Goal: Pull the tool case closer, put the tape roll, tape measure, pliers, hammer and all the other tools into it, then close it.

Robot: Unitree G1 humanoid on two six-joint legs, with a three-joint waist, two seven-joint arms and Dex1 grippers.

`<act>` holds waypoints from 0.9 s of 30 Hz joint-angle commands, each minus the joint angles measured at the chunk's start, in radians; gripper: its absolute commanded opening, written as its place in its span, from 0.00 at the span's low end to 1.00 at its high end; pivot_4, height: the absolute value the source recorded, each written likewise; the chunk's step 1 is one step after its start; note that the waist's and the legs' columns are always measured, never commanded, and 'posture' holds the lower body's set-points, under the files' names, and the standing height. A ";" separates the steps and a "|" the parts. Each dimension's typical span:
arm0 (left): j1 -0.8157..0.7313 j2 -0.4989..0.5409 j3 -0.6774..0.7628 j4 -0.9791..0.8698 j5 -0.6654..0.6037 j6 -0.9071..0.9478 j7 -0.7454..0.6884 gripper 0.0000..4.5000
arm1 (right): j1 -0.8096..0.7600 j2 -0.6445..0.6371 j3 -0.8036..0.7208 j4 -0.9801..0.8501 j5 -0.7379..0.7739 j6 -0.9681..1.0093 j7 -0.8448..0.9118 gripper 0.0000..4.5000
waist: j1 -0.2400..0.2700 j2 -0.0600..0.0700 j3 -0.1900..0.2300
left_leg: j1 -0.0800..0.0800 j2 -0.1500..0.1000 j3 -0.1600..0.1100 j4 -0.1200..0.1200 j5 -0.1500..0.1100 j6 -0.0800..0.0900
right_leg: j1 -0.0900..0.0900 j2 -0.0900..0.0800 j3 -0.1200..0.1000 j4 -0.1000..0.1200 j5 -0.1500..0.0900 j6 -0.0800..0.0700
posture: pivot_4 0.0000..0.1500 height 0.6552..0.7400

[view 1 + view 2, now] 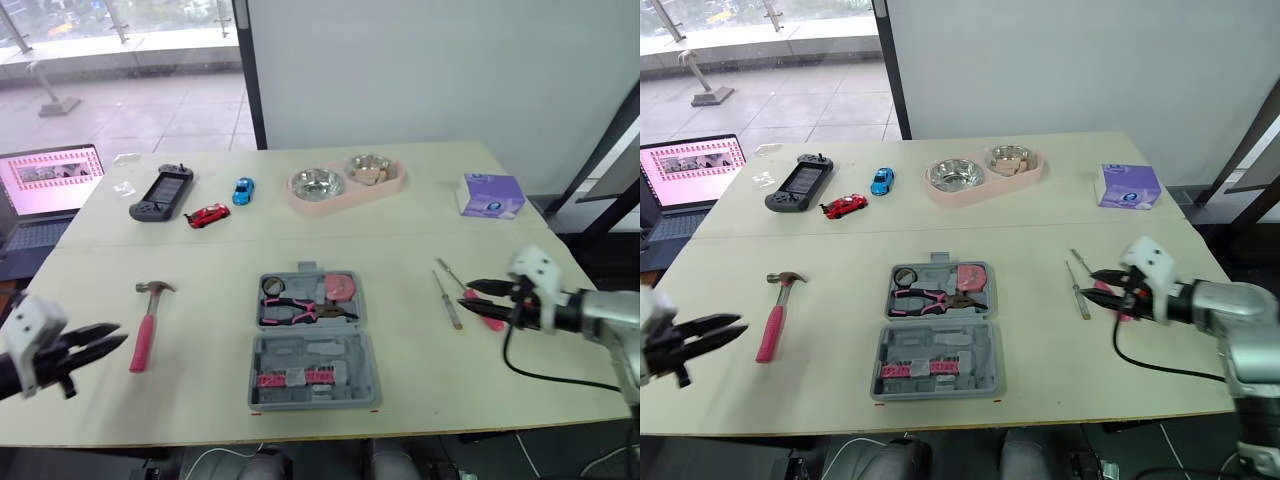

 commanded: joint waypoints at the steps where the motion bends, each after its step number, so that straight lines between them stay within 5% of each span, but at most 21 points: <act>1: 0.020 0.001 0.118 0.093 -0.043 0.018 0.007 0.72 | 0.094 -0.034 -0.104 0.038 0.034 -0.045 0.021 0.89 | 0.000 -0.001 0.000 | 0.000 0.000 0.000 0.000 0.000 0.000 | 0.000 0.000 0.000 0.000 -0.001 -0.003 | 1.00 0.95; 2: 0.022 -0.008 0.133 0.138 -0.038 -0.004 0.017 0.83 | 0.127 -0.034 -0.120 0.054 0.034 -0.063 0.022 1.00 | 0.000 0.000 0.000 | 0.000 0.000 0.000 0.001 0.000 0.000 | 0.001 0.000 0.000 0.000 -0.002 -0.003 | 1.00 0.95; 4: 0.039 -0.022 0.136 0.213 -0.004 -0.069 0.023 0.98 | 0.166 -0.018 -0.134 0.068 0.035 -0.097 -0.001 1.00 | 0.000 0.000 0.000 | 0.001 0.000 0.000 0.001 0.000 0.000 | 0.001 0.000 0.000 0.000 -0.003 -0.001 | 1.00 0.95; 11: 0.045 -0.053 0.144 0.339 0.007 -0.156 0.046 0.98 | 0.211 0.031 -0.096 0.076 0.023 -0.178 -0.069 1.00 | -0.002 -0.002 0.000 | 0.001 0.000 0.001 0.001 0.000 0.000 | 0.001 0.000 0.001 0.000 -0.002 -0.003 | 1.00 0.95; 27: 0.021 -0.097 0.095 0.215 0.000 -0.136 0.111 0.98 | 0.180 0.040 -0.050 0.128 0.018 -0.239 -0.124 1.00 | 0.000 -0.002 0.000 | 0.001 0.000 0.001 0.001 0.000 0.000 | 0.001 0.000 0.001 0.000 -0.001 -0.001 | 1.00 0.95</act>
